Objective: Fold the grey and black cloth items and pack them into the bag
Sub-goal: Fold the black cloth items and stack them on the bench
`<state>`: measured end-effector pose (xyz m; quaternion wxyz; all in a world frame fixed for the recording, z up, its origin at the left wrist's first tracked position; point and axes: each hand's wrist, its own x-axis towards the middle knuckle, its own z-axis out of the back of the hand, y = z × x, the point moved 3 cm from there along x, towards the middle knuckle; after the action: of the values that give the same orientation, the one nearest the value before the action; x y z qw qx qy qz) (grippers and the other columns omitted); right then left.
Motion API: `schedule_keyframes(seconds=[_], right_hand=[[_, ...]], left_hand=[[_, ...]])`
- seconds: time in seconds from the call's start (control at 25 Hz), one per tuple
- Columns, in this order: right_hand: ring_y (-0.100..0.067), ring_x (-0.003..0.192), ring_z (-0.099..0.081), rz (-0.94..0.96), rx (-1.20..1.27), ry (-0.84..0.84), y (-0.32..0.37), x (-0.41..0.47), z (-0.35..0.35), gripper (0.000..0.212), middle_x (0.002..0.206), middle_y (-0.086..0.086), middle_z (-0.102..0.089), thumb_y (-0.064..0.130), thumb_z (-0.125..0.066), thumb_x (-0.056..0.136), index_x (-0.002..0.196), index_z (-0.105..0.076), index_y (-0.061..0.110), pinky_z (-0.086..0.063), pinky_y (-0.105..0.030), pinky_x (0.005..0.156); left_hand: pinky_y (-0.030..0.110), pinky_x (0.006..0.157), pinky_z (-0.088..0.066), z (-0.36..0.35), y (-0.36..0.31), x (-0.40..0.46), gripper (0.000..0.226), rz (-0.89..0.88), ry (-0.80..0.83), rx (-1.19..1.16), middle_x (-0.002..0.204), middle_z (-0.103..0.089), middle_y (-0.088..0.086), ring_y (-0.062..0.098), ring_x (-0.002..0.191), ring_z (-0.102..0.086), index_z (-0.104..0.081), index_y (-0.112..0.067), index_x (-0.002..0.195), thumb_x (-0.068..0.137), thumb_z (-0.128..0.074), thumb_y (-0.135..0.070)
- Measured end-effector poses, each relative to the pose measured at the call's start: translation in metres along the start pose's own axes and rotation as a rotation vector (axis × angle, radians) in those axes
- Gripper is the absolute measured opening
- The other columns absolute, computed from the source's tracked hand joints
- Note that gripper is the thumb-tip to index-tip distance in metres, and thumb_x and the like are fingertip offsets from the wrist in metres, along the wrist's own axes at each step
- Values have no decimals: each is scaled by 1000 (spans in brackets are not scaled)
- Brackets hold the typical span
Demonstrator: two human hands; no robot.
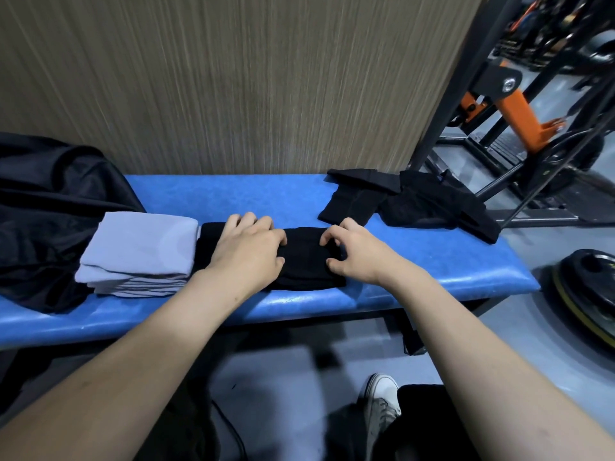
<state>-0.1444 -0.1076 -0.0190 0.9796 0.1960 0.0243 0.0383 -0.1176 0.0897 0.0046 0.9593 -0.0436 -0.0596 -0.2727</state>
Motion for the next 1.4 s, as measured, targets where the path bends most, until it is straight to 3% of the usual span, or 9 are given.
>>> schedule_keyframes(seconds=[0.12, 0.24, 0.44, 0.56, 0.72, 0.92, 1.08, 1.28, 1.4], right_hand=[[-17, 103, -46, -15, -7, 20, -3, 3, -4, 35, 108, 4, -42, 29, -66, 84, 117, -55, 28, -51, -42, 85], [-14, 98, -48, -3, 33, 12, -5, 1, -2, 33, 107, 5, -43, 29, -66, 86, 118, -56, 28, -52, -39, 83], [-8, 81, -52, -36, 40, -94, -26, -13, 13, 21, 100, 13, -48, 31, -63, 88, 109, -59, 29, -49, -33, 76], [-9, 83, -52, -105, -21, -122, -48, -26, 25, 16, 97, 12, -53, 32, -61, 88, 104, -60, 31, -43, -29, 71], [-14, 88, -57, -241, -39, -204, -88, -45, 40, 12, 98, 10, -57, 35, -59, 90, 100, -61, 29, -46, -31, 72], [-23, 103, -56, -402, -143, -408, -147, -67, 57, 28, 112, 1, -55, 31, -61, 88, 115, -60, 23, -48, -37, 78], [-28, 111, -51, -476, -108, -568, -173, -72, 65, 47, 125, -5, -51, 29, -65, 87, 130, -52, 17, -45, -41, 90], [-28, 119, -48, -459, -28, -633, -178, -55, 61, 57, 133, -3, -51, 23, -65, 85, 138, -46, 16, -40, -42, 98], [-26, 120, -47, -488, -2, -628, -176, -45, 61, 56, 127, 0, -57, 23, -64, 86, 138, -45, 18, -36, -40, 98]], left_hand=[[32, 104, -21, -3, 0, 3, 34, 0, 38, 23, 119, -51, -11, 16, 115, -40, -54, -36, 128, 95, -52, -45], [31, 104, -22, -3, 1, 5, 31, 17, 30, 20, 118, -52, -12, 15, 114, -41, -55, -36, 125, 96, -49, -44], [30, 99, -21, 1, -14, 17, 23, 62, -146, 2, 106, -54, -11, 16, 107, -45, -62, -36, 111, 96, -46, -39], [30, 98, -24, -3, -35, 28, 19, 25, -217, -37, 98, -58, -12, 16, 101, -49, -65, -36, 104, 94, -49, -38], [30, 97, -25, -14, -75, 50, 14, -42, -298, -107, 92, -61, -11, 18, 97, -51, -67, -31, 98, 89, -59, -35], [30, 93, -25, -31, -123, 83, 21, -99, -336, -131, 94, -58, -8, 21, 96, -51, -67, -28, 101, 82, -66, -36], [31, 98, -27, -44, -155, 100, 30, -103, -317, -190, 103, -55, -8, 20, 102, -50, -65, -29, 110, 82, -66, -39], [31, 101, -28, -54, -178, 105, 43, -141, -305, -223, 114, -51, -7, 18, 108, -48, -59, -28, 120, 79, -69, -40], [31, 102, -27, -57, -178, 103, 48, -164, -299, -216, 118, -50, -7, 18, 110, -48, -56, -28, 124, 79, -69, -39]])
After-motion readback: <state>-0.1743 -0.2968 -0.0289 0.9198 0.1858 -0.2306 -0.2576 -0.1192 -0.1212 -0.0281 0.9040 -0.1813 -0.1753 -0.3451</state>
